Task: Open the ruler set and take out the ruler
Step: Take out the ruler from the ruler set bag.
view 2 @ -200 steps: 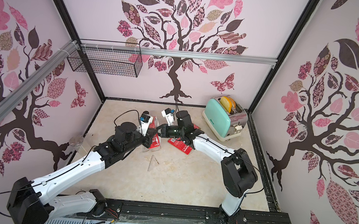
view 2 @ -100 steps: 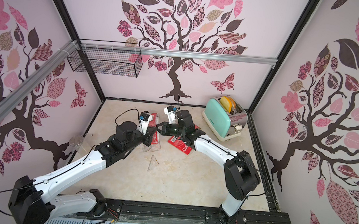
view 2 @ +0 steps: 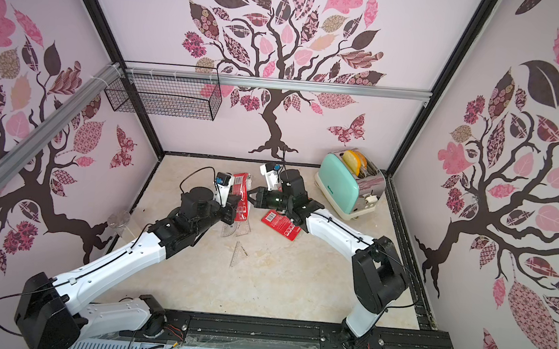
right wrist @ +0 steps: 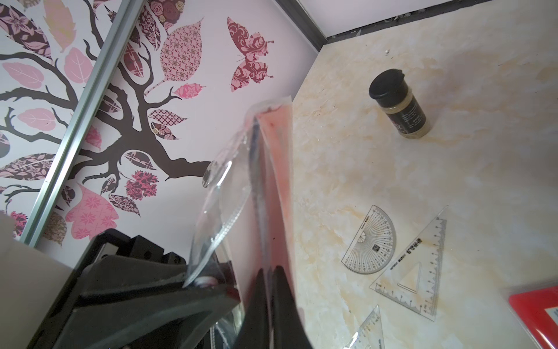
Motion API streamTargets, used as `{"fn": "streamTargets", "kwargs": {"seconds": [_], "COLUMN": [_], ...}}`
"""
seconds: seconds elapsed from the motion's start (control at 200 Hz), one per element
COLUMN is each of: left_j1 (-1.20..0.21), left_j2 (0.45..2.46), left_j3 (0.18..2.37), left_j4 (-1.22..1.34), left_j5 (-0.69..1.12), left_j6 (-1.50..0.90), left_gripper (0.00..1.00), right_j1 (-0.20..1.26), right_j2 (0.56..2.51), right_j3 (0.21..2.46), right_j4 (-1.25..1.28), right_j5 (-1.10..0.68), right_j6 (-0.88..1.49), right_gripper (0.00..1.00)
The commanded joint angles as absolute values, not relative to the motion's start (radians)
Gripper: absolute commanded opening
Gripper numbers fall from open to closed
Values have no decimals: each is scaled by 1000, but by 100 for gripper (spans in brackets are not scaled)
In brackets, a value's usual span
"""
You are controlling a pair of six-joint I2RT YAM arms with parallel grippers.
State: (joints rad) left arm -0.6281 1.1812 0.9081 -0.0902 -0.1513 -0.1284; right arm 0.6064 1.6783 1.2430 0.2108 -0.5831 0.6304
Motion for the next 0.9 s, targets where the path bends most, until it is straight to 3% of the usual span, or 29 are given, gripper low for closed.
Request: {"fn": "streamTargets", "kwargs": {"seconds": [0.0, 0.895], "left_j1": [-612, -618], "left_j2": [1194, 1275], "left_j3": [927, 1026], "left_j4": [-111, -53], "left_j5": [-172, 17], "left_j6": [-139, -164], "left_gripper": [0, 0], "right_j1": [581, 612], "right_j2": [1626, 1731], "right_j3": [1223, 1208], "right_j4": [267, 271], "right_j5": [-594, -608], "right_j6": [652, 651], "right_gripper": [0, 0]}}
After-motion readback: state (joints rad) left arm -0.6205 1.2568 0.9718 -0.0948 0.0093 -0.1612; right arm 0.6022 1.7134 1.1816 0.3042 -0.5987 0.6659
